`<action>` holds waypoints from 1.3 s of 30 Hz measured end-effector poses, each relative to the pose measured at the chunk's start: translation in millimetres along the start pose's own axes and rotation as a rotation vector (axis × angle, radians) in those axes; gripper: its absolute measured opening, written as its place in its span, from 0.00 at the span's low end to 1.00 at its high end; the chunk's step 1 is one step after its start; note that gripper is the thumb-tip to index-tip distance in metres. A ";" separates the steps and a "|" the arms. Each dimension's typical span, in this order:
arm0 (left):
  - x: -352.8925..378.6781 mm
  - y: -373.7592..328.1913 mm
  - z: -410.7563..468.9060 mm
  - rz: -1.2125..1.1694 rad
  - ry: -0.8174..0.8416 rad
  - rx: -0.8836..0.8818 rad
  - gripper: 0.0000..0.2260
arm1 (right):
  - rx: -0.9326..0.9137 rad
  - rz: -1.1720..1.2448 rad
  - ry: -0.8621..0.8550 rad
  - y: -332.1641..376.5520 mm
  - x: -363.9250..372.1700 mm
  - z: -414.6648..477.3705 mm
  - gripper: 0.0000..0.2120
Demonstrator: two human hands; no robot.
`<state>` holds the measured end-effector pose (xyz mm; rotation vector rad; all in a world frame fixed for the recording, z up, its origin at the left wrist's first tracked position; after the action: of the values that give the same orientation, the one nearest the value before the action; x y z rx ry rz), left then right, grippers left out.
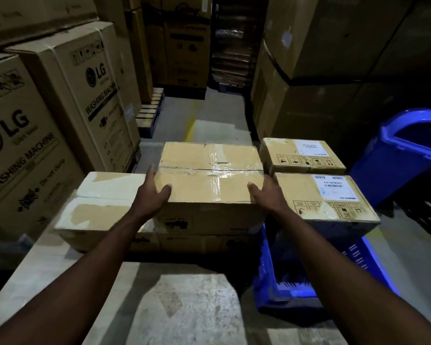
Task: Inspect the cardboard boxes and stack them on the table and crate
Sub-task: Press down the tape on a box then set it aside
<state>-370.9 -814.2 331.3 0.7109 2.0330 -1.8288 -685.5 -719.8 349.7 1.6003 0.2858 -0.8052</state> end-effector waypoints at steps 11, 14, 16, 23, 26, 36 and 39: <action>4.3 -4.2 -4.9 0.149 0.008 0.022 0.32 | -0.028 -0.095 -0.028 4.1 -0.2 -6.8 0.21; 2.3 -11.1 -14.9 0.176 -0.017 0.096 0.27 | -0.089 -0.144 -0.030 11.8 -3.8 -11.9 0.19; 1.7 -11.6 -22.7 0.211 -0.052 0.130 0.26 | -0.114 -0.163 -0.030 15.4 -6.5 -18.0 0.22; 6.4 -1.3 -61.4 0.283 -0.005 0.109 0.32 | -0.163 -0.198 -0.051 18.7 -11.9 -50.1 0.26; 4.2 0.2 -84.6 0.333 -0.016 0.140 0.33 | -0.180 -0.231 -0.076 14.7 -10.5 -67.0 0.28; -2.7 44.3 -193.2 0.538 0.004 0.202 0.34 | -0.417 -0.312 -0.028 24.2 49.2 -160.4 0.33; -5.8 66.0 -217.9 0.527 0.033 0.142 0.35 | -0.421 -0.287 0.019 23.1 74.5 -187.2 0.33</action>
<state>-309.1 -596.2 308.7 1.1892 1.5412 -1.6554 -555.2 -567.4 319.3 1.1850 0.6644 -0.8800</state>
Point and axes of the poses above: each hand's wrist, its own z-axis towards the middle knuckle, its own x-axis out of the palm, y = z × x, the point moved 6 cm from there along z, towards the middle knuckle, and after that the axes turned 6 degrees about -x, right-handed, at the moved point
